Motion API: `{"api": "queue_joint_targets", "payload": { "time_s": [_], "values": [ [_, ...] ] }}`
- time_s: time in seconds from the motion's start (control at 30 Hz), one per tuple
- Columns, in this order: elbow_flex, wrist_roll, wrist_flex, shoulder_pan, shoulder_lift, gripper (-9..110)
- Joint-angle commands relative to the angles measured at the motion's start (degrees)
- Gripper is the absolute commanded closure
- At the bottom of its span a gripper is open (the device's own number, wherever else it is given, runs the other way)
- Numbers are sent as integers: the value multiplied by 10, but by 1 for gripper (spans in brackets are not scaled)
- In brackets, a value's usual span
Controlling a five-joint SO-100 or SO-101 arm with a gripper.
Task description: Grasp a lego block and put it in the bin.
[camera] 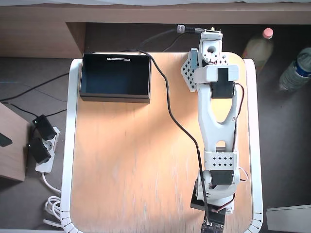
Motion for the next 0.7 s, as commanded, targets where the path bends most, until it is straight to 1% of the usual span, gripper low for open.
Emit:
{"api": "queue_joint_targets", "payload": {
  "time_s": [0.0,0.67],
  "values": [
    [-77,-3,6,-18,11,80],
    [-92,-27,4,-20,-6,81]
  ]
}}
